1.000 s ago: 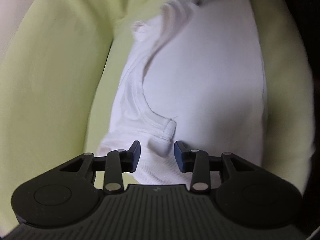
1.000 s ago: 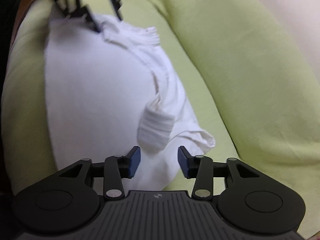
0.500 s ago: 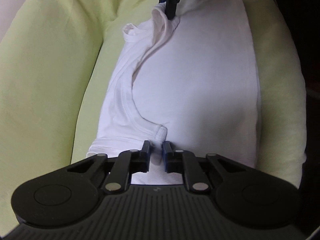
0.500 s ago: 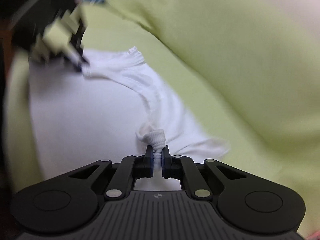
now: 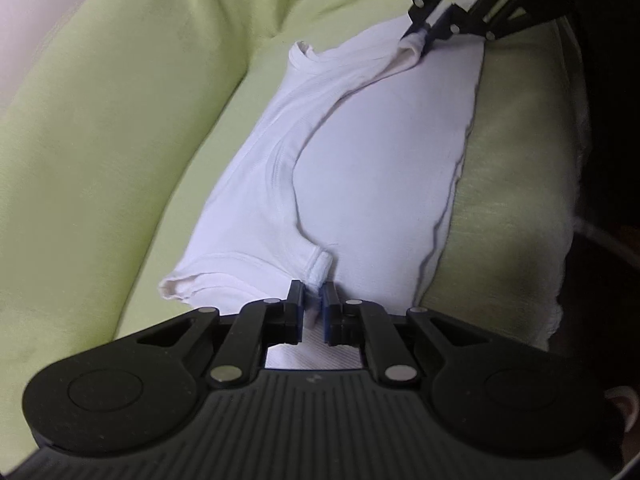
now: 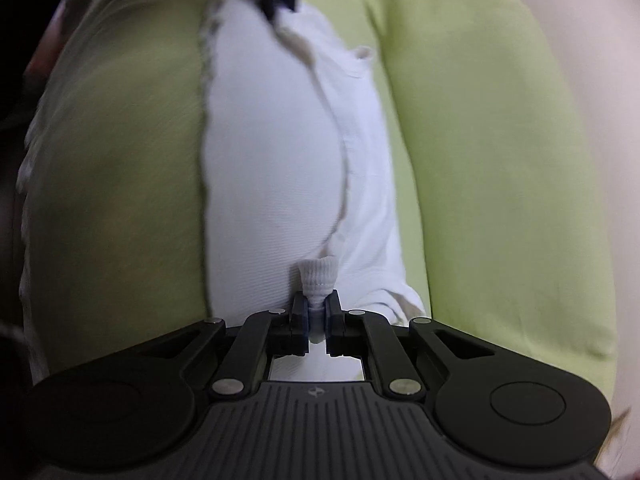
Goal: Fold clothes
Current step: 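Lift both straps and fold the tank top over toward its hem with both grippers, then open both grippers and release the folded tank top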
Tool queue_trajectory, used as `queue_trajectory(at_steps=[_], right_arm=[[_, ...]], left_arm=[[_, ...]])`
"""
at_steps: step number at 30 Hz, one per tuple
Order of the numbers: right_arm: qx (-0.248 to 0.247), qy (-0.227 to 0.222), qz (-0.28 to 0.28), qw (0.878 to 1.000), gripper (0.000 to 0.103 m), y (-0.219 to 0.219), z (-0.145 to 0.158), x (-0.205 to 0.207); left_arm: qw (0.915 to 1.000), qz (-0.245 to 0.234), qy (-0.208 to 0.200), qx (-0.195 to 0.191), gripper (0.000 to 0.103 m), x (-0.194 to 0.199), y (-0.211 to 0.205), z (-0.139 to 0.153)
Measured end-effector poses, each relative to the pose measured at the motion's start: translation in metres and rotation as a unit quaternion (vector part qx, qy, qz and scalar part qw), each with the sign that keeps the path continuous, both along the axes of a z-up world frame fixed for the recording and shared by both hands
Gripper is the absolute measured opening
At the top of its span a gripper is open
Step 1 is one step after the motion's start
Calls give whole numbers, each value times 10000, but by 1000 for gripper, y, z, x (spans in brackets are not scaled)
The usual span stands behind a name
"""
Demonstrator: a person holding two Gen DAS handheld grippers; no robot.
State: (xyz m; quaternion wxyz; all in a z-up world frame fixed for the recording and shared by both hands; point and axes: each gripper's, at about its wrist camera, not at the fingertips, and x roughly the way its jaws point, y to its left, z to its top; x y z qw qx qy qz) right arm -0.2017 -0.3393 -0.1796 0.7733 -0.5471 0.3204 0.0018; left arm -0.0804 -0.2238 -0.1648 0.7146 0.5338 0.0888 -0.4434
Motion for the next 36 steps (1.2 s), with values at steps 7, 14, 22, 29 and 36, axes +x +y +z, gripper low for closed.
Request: queue_trajectory(at_steps=[7,14,22,29,36], right_arm=[[573,-306,-328,9973,6,-5,23,-14],[534,-349,-344,9974,6,-7,23,-29],[181,-116,-189,9996,6,-5,13,-46],[-447,162,22,9989,9,1,-7,-51],[-443,152,126,9988,7,1,-3,-66]], left_arm=[[9981,248,235,-508,6,-9,13,24],[9990,299,117,-315,6,-33,18,4],[9997,86,-32,-219,6,-52,26,4],[9997,64,-222,-8,7,-51,12,-11],[9997,117,-201,-41,7,-57,20,-8]])
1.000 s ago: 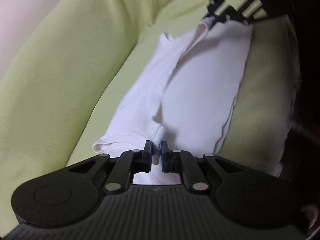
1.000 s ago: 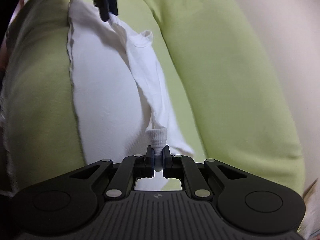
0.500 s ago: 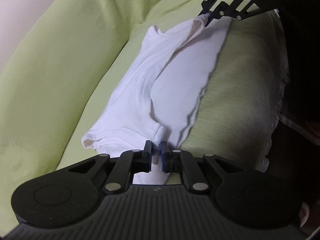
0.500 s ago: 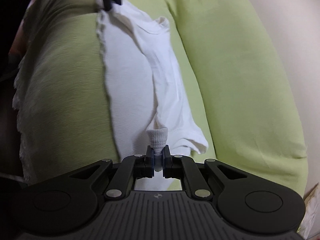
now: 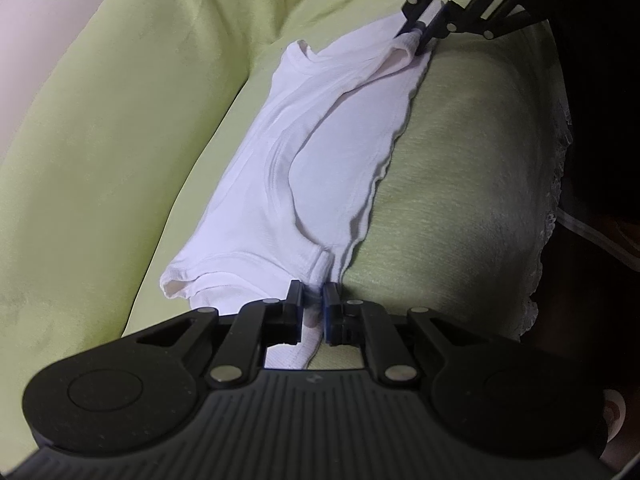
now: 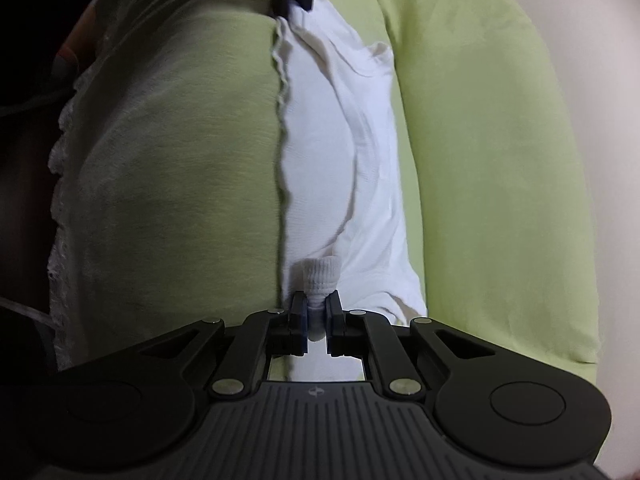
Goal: Fold clothes
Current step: 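Open both grippers and release the folded tank top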
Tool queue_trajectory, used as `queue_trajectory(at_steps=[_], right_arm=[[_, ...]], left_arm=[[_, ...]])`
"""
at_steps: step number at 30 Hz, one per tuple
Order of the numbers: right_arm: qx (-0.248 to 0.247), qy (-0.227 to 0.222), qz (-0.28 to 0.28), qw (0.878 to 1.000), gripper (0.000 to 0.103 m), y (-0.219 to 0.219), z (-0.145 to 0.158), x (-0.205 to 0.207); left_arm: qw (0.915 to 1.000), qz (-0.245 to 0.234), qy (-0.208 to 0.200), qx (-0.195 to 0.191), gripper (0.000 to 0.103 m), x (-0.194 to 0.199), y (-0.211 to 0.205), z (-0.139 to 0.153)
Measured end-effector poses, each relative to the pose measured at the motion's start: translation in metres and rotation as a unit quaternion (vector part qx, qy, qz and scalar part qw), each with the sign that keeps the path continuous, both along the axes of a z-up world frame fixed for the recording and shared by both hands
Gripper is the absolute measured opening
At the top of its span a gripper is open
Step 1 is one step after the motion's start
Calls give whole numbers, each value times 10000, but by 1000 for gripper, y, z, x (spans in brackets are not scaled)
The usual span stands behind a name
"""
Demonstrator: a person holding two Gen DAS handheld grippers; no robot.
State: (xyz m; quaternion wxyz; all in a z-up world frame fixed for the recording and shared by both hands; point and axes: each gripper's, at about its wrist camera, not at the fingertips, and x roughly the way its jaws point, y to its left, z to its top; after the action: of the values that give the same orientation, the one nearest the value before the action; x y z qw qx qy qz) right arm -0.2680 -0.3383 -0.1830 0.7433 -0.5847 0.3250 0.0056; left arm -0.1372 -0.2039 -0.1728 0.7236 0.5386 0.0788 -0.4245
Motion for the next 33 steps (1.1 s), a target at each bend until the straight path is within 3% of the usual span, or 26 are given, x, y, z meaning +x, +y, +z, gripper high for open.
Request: queue_trajectory(at_steps=[2,8,10,12,14,18,20,24,27,33], right_arm=[[-188,-2,75,9998,7,0,-3,-4],[-453,45,70,9989,27,-3,-2,-11],[-24,47,-122,9999,49,-8,16,-13],[591,38,-341,9977,64,-15,39,-16],[1253,12,-580,9904,62,-23,62,-18],[2319,-349,-909,9678,39,-29,99,-2],[2680,-497,-1000,9569,36,-27,109,8],[2630,-611,-1009,9576,36,-6,112,10],[2602,-587,-1039,9582,36,0,93,40],[2553,-380,-1259,9579,36,-8,76,50]], left_arm=[[10000,-5,-6,1,7,0,-2,0],[9999,-36,-56,107,12,-5,-3,-1],[10000,-10,26,56,14,-7,-2,5],[9995,73,280,-90,16,-5,2,18],[9983,150,481,-282,16,-4,9,32],[9902,350,1091,-802,16,3,15,63],[9866,388,1229,-1003,16,5,10,71],[9929,388,861,-728,16,5,-20,60],[9933,409,945,-526,16,13,-43,53],[9948,767,663,-23,16,25,-62,29]])
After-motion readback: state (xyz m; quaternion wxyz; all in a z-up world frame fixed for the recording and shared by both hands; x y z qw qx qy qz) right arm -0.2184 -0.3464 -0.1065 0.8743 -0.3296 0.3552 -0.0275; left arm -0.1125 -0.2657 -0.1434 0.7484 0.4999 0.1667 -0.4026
